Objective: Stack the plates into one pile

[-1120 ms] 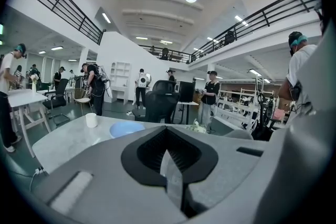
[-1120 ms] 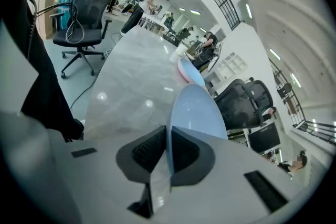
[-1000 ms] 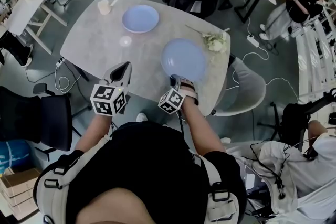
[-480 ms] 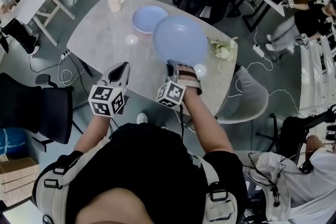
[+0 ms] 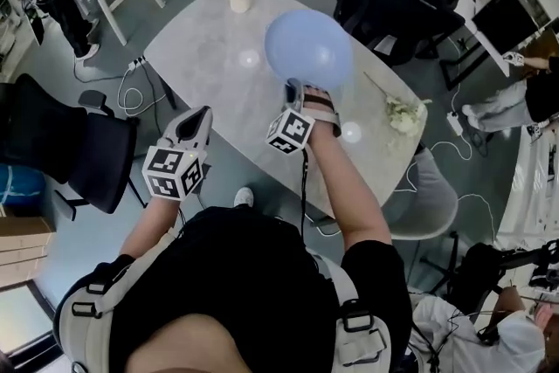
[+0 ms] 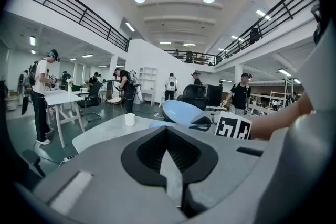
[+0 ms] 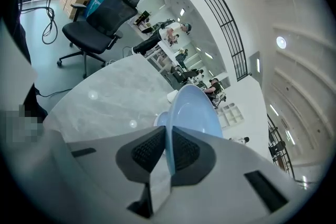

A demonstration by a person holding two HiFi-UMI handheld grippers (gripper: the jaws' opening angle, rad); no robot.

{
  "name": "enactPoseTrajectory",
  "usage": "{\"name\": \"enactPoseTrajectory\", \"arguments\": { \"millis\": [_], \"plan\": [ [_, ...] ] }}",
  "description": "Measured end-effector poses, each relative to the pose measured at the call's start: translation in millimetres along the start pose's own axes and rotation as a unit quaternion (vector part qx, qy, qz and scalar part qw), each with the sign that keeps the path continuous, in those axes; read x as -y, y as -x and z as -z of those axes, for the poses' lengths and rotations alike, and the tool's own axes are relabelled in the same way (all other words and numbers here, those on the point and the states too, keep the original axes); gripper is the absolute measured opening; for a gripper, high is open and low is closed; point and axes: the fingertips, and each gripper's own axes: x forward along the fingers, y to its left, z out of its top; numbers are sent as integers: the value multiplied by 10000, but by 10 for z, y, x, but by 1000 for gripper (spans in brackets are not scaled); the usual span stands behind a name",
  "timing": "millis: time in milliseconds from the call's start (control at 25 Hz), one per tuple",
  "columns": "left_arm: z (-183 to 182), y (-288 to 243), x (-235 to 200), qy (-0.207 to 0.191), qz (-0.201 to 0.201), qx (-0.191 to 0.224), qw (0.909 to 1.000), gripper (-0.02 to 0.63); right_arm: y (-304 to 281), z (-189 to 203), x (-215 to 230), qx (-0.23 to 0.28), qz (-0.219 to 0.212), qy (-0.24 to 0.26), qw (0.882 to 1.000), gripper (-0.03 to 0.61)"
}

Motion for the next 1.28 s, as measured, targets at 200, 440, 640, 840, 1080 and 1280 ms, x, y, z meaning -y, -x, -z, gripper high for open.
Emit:
{"name": "enactPoseTrajectory", "arguments": {
  "millis": [200, 440, 640, 840, 1080, 1280],
  "plan": [
    [50, 29, -331, 153, -325, -60, 9993, 3, -654, -55, 31, -109, -198, 1, 9997, 26],
    [97, -47, -637, 287, -583, -127, 9978, 3, -1426, 121, -67, -455, -381, 72, 9982, 28],
    [144, -70, -874, 373, -780, -214, 9960, 3, -1964, 356, -289, -805, -495, 116, 9955, 29],
    [180, -85, -1128, 365, -1028, -376, 9933, 3, -2405, 517, -446, -1127, -647, 26, 9915, 29],
    [240, -81, -1300, 252, -1166, -572, 9912, 3, -2684, 576, -608, -1285, -801, 176, 9883, 31],
    [247, -163, -1322, 252, -1092, -656, 9915, 3, -2743, 442, -603, -1155, -769, 31, 9903, 31]
  ]
}}
